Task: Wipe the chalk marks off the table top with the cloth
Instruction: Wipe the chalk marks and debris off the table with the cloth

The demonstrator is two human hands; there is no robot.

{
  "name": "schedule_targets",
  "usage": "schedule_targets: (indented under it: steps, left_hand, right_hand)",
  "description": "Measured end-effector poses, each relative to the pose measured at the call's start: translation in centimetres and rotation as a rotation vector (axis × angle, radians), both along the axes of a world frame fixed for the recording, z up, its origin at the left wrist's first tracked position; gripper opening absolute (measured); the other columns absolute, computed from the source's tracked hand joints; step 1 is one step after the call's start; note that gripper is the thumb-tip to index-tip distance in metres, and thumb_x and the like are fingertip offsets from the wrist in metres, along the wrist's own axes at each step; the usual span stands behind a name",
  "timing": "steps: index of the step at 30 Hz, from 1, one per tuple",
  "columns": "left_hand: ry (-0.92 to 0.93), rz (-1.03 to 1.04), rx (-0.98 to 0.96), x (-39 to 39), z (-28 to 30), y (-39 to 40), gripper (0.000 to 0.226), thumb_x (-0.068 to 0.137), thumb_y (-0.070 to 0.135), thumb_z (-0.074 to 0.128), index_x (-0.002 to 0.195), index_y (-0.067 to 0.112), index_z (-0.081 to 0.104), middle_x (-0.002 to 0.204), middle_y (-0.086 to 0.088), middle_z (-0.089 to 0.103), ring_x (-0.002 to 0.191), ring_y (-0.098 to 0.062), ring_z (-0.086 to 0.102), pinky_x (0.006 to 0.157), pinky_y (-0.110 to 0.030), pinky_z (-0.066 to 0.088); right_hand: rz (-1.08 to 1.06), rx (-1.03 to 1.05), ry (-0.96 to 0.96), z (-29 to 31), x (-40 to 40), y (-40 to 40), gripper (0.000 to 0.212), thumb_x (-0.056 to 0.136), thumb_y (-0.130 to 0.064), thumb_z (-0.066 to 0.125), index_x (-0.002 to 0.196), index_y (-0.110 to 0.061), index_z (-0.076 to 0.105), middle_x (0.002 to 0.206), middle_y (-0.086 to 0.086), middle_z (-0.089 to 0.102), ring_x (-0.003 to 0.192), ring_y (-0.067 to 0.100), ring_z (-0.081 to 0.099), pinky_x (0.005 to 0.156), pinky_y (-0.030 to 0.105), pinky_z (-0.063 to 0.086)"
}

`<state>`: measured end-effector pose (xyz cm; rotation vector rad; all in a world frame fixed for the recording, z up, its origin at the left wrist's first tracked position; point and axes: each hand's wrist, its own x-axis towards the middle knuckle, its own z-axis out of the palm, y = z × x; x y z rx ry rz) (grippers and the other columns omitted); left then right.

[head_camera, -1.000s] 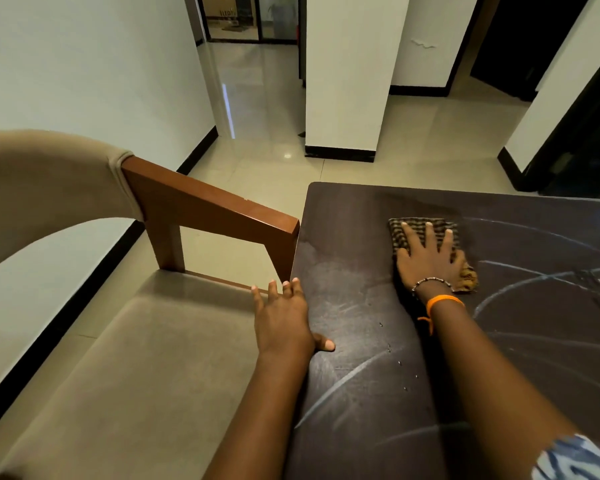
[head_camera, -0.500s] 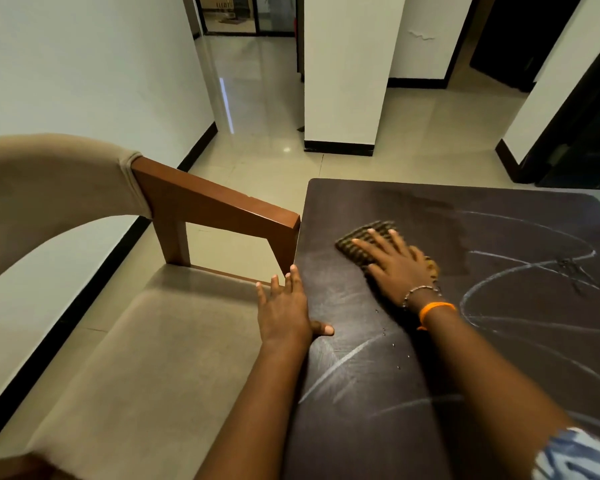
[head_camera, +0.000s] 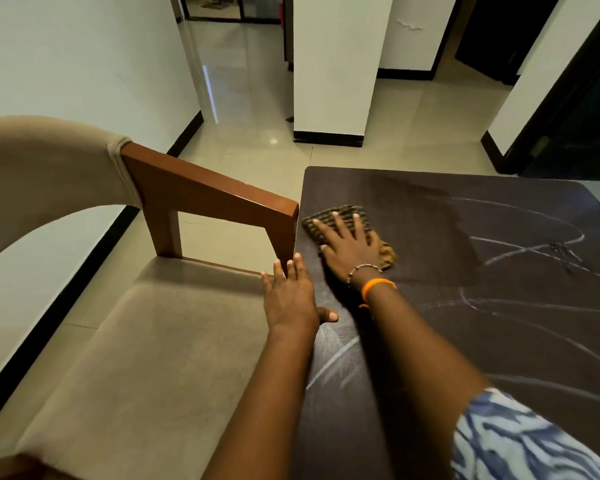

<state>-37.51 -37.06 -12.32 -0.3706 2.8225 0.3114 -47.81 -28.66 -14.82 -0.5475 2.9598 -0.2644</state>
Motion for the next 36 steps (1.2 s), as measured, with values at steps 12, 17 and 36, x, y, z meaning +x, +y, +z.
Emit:
schedule_targets:
  steps: [12, 17, 36]
  left_hand:
    - [0.166, 0.029, 0.114, 0.1, 1.6, 7.7, 0.092, 0.088, 0.041, 0.055, 0.148, 0.007, -0.006, 0.159, -0.007, 0.004, 0.146, -0.028, -0.010, 0.118, -0.045, -0.002]
    - [0.095, -0.178, 0.141, -2.6, 1.5, 15.5, 0.112, 0.074, 0.053, 0.066, 0.148, 0.008, -0.005, 0.159, -0.006, 0.009, 0.146, -0.026, -0.013, 0.118, -0.044, -0.006]
    - [0.021, -0.204, -0.134, -4.2, 1.9, 17.5, 0.113, 0.071, 0.058, 0.066, 0.150, 0.017, -0.003, 0.155, -0.003, 0.027, 0.147, -0.029, -0.001, 0.115, -0.054, -0.008]
  right_hand:
    - [0.057, -0.036, 0.050, 0.4, 0.3, 14.5, 0.052, 0.096, -0.030, 0.036, 0.143, -0.046, 0.020, 0.157, -0.013, 0.011, 0.145, 0.019, 0.004, 0.112, 0.044, 0.014]
    - [-0.258, 0.015, 0.043, 0.8, -0.9, 29.2, 0.052, 0.098, -0.030, 0.034, 0.144, -0.044, 0.016, 0.158, -0.011, 0.010, 0.145, 0.020, 0.005, 0.112, 0.045, 0.016]
    - [0.080, -0.061, 0.002, 0.0, -3.3, 18.8, 0.051, 0.097, -0.032, 0.035, 0.144, -0.043, 0.020, 0.158, -0.008, 0.008, 0.145, 0.026, -0.001, 0.112, 0.053, 0.009]
